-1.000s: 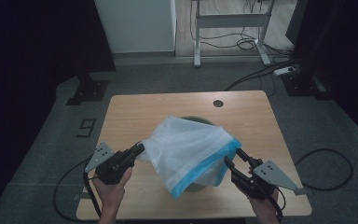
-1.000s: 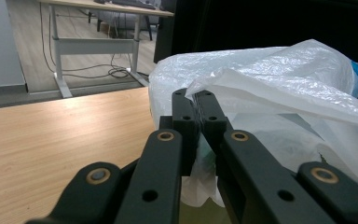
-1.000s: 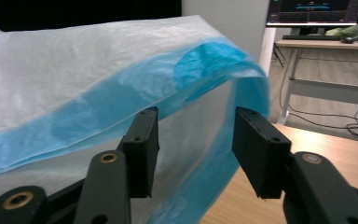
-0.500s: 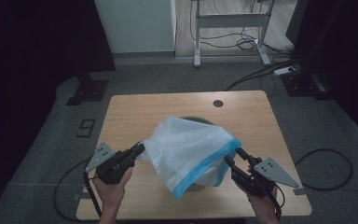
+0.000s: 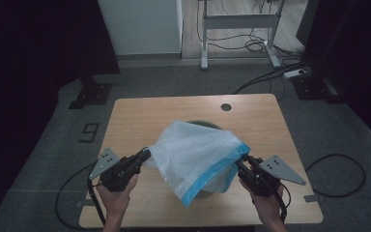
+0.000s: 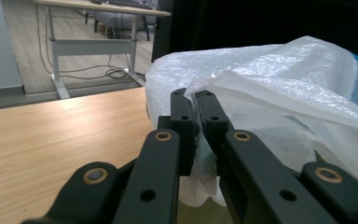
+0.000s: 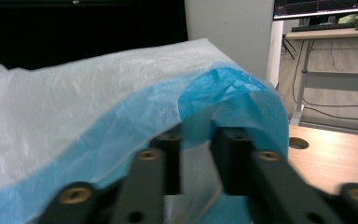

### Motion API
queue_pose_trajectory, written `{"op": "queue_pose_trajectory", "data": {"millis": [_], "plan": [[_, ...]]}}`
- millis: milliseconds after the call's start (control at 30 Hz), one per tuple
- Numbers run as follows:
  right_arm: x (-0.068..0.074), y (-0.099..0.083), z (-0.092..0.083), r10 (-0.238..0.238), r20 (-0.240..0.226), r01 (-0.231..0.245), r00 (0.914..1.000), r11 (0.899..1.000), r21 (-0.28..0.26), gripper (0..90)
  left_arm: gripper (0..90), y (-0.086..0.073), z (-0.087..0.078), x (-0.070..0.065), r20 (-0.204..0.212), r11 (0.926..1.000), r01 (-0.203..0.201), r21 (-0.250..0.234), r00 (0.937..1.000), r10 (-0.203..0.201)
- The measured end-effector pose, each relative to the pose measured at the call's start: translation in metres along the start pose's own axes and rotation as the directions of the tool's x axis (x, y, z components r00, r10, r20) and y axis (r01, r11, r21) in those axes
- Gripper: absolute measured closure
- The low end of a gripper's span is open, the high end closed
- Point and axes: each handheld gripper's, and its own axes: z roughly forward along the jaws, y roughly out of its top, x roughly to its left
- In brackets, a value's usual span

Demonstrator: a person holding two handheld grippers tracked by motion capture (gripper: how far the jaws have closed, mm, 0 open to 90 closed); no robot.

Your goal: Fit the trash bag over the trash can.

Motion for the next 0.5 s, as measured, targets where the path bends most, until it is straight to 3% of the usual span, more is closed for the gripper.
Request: {"op": "queue_pose_trajectory", "data": {"millis": [100,167,233,300,500], "plan": [[-0.002,0.005,0.002,0.016,-0.006,-0.016,0.9999,1.000,-0.016,87.8,74.8,0.002,-0.002,-0.002,0.029,0.9995,-0.028,0.016,0.9992,0.028],[-0.003,0.008,0.001,0.010,-0.002,-0.011,0.9999,1.000,-0.023,88.9,66.4,0.003,-0.007,-0.004,0.038,0.9984,-0.057,0.000,0.9977,0.057],[-0.004,0.012,-0.001,0.001,0.004,-0.001,1.0000,1.000,-0.029,89.1,56.2,0.007,-0.011,-0.004,0.089,0.9984,-0.057,0.005,0.9945,0.056],[-0.005,0.014,-0.003,-0.014,0.016,0.015,0.9998,0.999,-0.030,89.2,47.5,0.011,-0.014,-0.006,0.104,0.9969,-0.076,0.021,0.9919,0.073],[-0.008,0.027,-0.008,-0.050,0.043,0.052,0.9978,0.998,-0.040,89.2,36.3,0.029,-0.020,-0.019,0.153,0.9919,-0.126,0.015,0.9806,0.123]]}}
